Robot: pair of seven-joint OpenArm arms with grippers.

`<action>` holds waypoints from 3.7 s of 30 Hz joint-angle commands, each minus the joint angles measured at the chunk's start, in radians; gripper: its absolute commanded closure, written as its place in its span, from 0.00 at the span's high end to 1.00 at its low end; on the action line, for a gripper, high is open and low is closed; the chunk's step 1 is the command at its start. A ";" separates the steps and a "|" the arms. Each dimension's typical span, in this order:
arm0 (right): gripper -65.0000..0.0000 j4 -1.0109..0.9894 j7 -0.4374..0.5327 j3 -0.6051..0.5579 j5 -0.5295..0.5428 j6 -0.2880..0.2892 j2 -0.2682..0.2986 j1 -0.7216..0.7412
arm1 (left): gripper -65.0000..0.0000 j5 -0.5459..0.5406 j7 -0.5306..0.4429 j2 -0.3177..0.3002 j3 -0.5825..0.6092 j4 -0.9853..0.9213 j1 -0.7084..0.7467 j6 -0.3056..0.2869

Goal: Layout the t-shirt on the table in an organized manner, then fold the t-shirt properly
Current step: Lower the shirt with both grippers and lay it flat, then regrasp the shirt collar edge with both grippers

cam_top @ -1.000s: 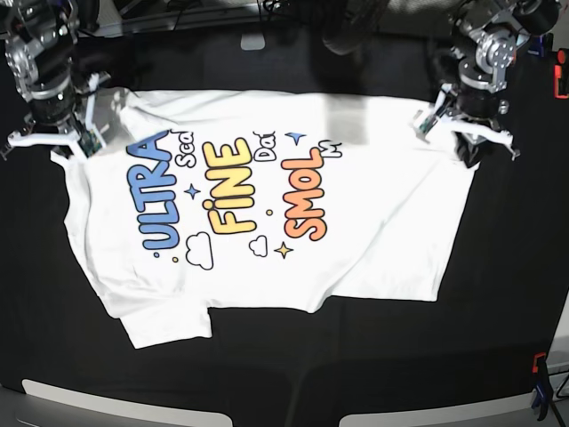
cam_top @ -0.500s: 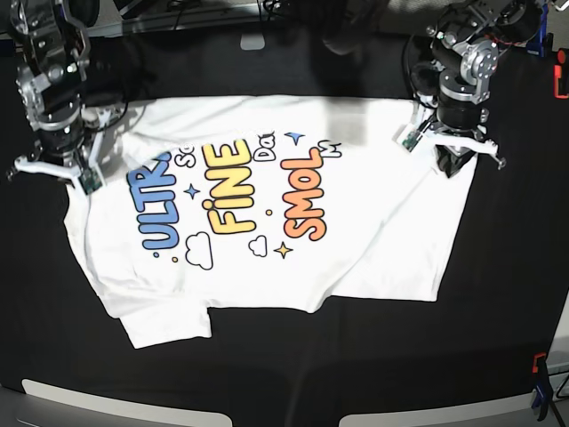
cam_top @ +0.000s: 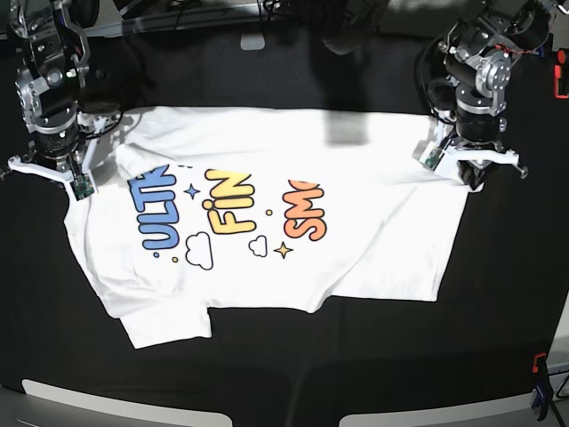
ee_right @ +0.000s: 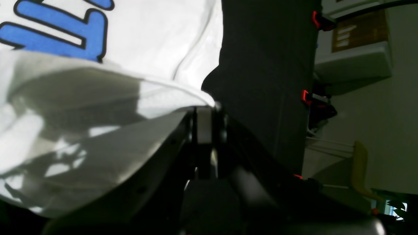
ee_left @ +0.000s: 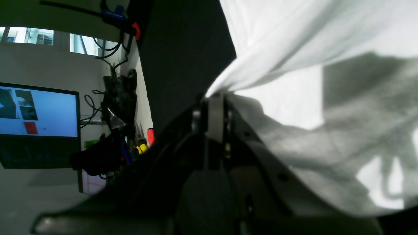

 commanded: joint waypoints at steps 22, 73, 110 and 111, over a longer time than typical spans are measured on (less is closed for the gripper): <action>0.00 -0.153 0.065 0.008 0.034 -0.012 -0.023 0.128 | 0.00 -0.065 -0.075 0.099 -0.126 0.013 -0.011 0.071; 0.49 0.193 0.029 0.008 -0.153 0.120 -0.071 -0.124 | 0.36 0.138 -0.191 -0.177 0.195 0.121 0.175 -0.132; 0.49 -0.035 -0.007 0.008 0.039 0.348 0.036 -0.170 | 0.00 0.198 -0.024 -0.056 0.204 -0.175 0.014 -0.132; 0.49 -0.035 -0.004 0.008 0.033 0.348 0.037 -0.170 | 0.00 0.198 -0.024 -0.056 0.204 -0.175 0.014 -0.132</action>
